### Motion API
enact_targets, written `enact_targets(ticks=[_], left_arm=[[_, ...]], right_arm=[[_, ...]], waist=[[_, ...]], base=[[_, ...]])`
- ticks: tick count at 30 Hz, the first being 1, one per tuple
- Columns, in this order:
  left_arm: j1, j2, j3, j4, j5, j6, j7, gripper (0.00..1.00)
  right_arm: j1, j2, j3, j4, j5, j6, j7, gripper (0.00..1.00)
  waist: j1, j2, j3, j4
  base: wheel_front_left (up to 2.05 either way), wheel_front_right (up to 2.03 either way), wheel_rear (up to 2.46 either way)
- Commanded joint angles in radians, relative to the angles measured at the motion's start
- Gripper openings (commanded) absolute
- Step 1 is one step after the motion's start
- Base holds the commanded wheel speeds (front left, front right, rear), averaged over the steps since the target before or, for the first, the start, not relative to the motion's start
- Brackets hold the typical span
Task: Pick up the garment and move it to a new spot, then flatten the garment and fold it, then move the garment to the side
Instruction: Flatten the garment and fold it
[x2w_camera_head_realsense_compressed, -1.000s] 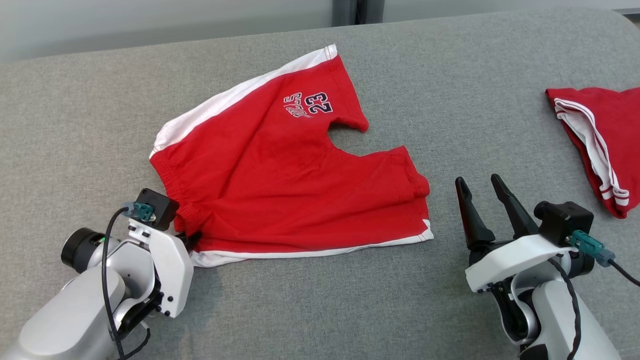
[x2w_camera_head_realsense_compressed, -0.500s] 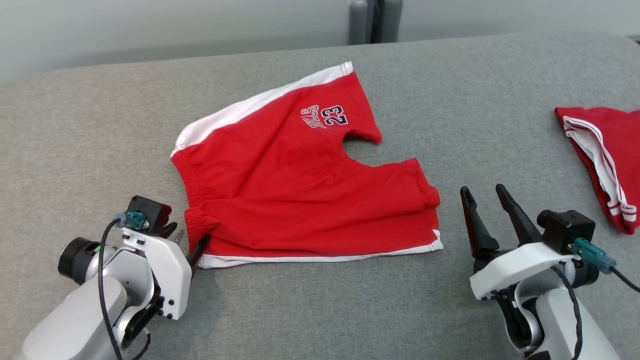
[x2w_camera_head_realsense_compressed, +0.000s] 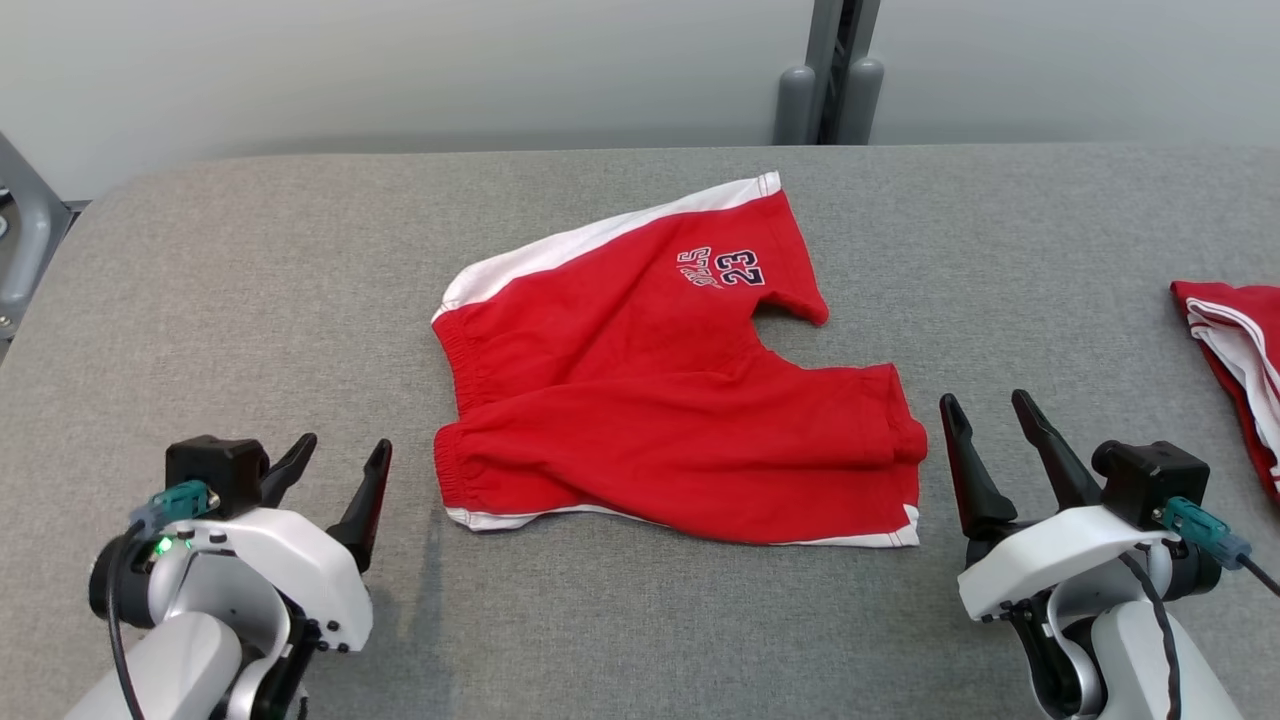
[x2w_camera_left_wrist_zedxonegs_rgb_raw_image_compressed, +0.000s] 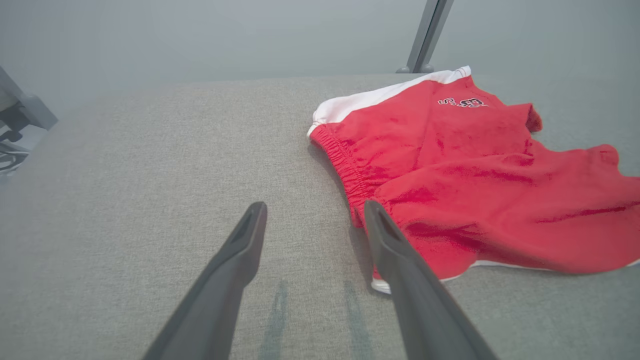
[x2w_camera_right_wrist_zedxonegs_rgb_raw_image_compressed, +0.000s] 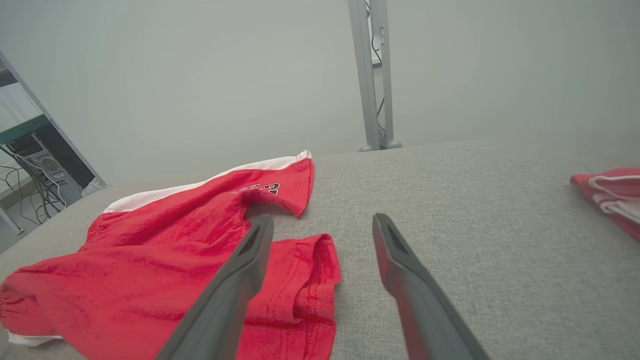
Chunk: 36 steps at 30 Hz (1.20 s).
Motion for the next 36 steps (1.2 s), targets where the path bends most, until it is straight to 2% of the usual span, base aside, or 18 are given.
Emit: enact_targets(ticks=[1,4,8,15,27,36], left_arm=[[0.034,-0.021,0.026,-0.022,-0.025,0.022,-0.042,1.00],[0.073,-0.058,0.052,-0.042,-0.057,0.036,-0.094,1.00],[0.112,-0.124,0.069,-0.039,-0.104,0.029,-0.139,1.00],[0.124,-0.178,0.056,0.027,-0.127,0.011,-0.162,1.00],[0.081,-0.285,0.097,0.218,-0.224,-0.023,-0.164,1.00],[0.042,-0.321,0.108,0.326,-0.255,-0.062,-0.167,1.00]], right_arm=[[0.010,-0.006,-0.005,-0.013,-0.007,0.000,0.008,1.00],[0.018,-0.006,-0.006,-0.026,-0.006,0.000,0.015,1.00],[0.019,-0.006,-0.005,-0.041,-0.008,0.000,0.026,1.00],[0.019,-0.006,-0.005,-0.053,-0.007,0.000,0.031,1.00],[0.005,-0.006,-0.001,-0.058,-0.005,0.000,0.028,1.00],[0.001,-0.006,-0.002,-0.051,-0.009,0.000,0.024,1.00]], waist=[[0.0000,0.0000,-0.001,0.009],[0.0000,0.0000,0.001,0.015],[0.0000,0.0000,0.008,0.016],[0.0000,0.0000,0.014,0.008],[0.0000,0.0000,0.044,-0.021],[0.0000,0.0000,0.066,-0.037]], base=[[0.00,0.00,0.00],[0.00,0.00,0.00],[0.00,0.00,0.00],[0.00,0.00,0.00],[0.00,0.00,0.00],[0.00,0.00,0.00]])
